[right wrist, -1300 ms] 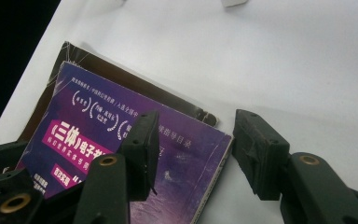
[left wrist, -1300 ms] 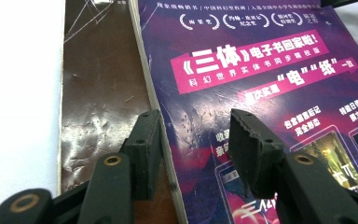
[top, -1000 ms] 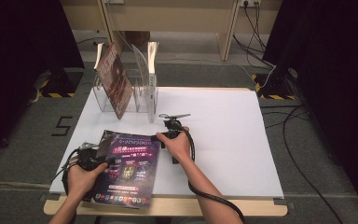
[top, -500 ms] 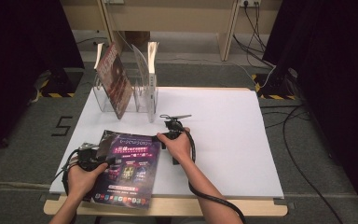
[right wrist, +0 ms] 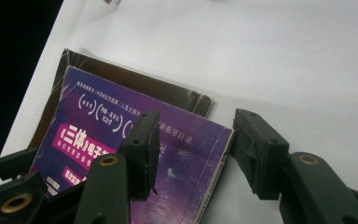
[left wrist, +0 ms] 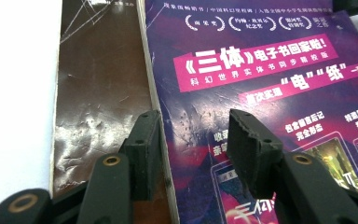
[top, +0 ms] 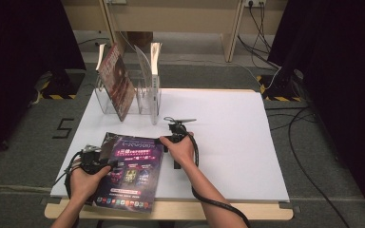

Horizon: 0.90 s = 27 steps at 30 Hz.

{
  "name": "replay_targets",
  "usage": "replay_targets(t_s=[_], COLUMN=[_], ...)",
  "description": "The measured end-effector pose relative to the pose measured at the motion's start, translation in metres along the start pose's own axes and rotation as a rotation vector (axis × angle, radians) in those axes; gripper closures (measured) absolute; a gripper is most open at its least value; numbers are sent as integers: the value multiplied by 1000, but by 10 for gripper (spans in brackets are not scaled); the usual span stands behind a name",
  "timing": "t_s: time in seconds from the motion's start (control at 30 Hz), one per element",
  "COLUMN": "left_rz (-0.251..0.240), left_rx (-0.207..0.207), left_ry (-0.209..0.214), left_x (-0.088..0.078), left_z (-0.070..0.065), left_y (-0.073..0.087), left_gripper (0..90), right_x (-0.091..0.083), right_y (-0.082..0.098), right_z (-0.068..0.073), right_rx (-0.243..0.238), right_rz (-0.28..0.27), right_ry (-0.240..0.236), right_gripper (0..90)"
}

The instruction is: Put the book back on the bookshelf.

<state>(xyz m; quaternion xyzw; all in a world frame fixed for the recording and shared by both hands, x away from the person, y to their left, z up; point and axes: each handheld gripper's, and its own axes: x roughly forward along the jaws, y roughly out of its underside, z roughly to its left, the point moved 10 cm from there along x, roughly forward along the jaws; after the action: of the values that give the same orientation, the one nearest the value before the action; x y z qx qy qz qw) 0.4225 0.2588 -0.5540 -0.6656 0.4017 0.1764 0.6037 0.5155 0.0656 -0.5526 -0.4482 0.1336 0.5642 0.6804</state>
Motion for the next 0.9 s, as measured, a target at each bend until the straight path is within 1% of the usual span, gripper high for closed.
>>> replay_targets(t_s=[0.07,0.17,0.23,0.3,0.33,0.4,0.43,0.5,0.53,0.57,0.67,0.77,0.83,0.9], left_rz=[3,-1,2,3,6,3,1,0,0,-1,2,-1,-4,-6], left_rx=[-2,-5,-4,-3,3,8,7,5,3,2,10,8,6,8], left_ry=[3,5,2,-4,-8,-15,-16,-14,-13,-14,-17,-17,-14,-8], left_x=[0,0,0,0,0,0,0,0,0,0,0,0,0,0], left_z=[0,0,0,-1,-1,-1,-1,-1,-1,-1,-2,-2,-2,-2], left_y=[0,0,0,0,0,0,0,0,0,0,0,0,0,0], left_gripper=[540,540,540,541,541,542,542,543,543,543,544,543,544,543], right_x=[0,0,-1,-1,-1,-2,-2,-2,-3,-3,-4,-4,-4,-4], right_y=[1,2,3,4,4,4,3,4,5,5,6,6,6,6], right_z=[1,1,2,2,2,1,1,1,1,1,0,0,0,-1], right_rx=[7,11,7,18,19,54,63,62,59,44,52,57,47,26], right_rz=[3,4,6,8,9,11,9,14,17,18,22,29,36,43], right_ry=[-3,6,15,23,20,10,8,11,21,27,22,25,26,29], right_gripper=[522,522,522,522,522,525,529,535,536,536,537,537,541,567])
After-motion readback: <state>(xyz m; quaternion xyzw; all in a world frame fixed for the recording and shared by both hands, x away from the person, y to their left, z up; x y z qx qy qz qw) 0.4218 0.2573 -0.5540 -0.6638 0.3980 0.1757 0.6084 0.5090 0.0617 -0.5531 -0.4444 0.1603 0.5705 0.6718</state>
